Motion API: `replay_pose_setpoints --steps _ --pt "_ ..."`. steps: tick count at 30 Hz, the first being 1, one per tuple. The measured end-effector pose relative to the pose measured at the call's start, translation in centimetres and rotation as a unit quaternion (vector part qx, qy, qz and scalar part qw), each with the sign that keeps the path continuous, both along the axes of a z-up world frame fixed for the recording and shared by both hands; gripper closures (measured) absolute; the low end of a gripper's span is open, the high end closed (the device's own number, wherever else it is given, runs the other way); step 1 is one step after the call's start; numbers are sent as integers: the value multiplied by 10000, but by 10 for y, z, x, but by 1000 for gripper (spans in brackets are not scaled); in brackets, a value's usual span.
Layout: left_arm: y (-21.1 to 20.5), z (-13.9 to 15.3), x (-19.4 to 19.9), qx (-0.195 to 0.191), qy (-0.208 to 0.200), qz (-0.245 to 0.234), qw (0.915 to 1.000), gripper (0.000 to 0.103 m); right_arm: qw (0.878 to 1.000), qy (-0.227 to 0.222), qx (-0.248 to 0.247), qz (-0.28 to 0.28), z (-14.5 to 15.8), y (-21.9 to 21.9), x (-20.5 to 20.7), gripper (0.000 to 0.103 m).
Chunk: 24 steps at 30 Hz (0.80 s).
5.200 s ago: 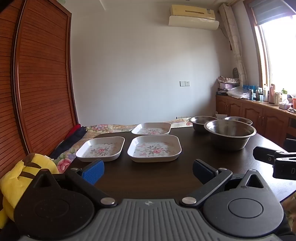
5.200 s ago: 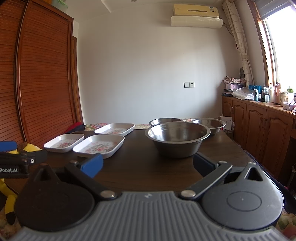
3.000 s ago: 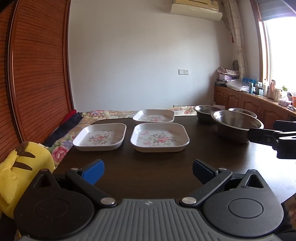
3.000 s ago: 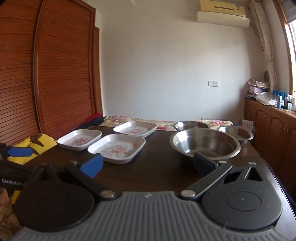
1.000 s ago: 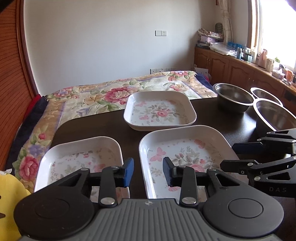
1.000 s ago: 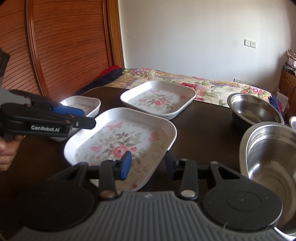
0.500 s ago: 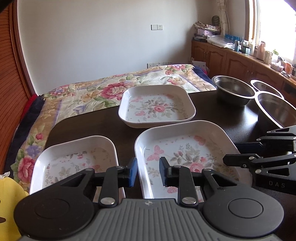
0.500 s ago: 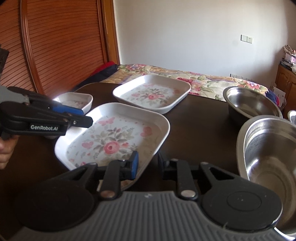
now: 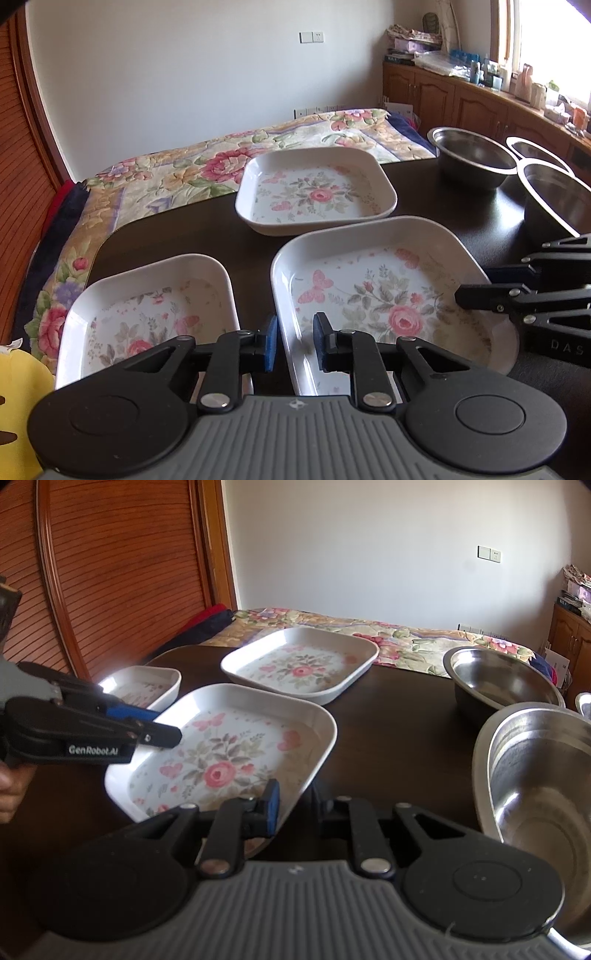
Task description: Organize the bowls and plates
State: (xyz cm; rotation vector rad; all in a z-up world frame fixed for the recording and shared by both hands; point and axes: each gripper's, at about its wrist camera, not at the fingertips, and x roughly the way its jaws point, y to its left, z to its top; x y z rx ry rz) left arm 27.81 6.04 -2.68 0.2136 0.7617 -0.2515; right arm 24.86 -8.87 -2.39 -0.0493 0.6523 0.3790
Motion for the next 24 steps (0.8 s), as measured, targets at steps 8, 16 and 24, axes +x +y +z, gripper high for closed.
replay_pose_setpoints --steps 8,16,24 --pt "4 0 0 -102 -22 116 9999 91 9999 37 127 -51 -1 -1 1 82" --pt "7 5 -8 -333 -76 224 9992 93 9991 119 360 -176 0 -8 2 89" --pt "8 17 -22 -520 -237 302 9979 94 9985 -15 515 -210 7 -13 -3 91"
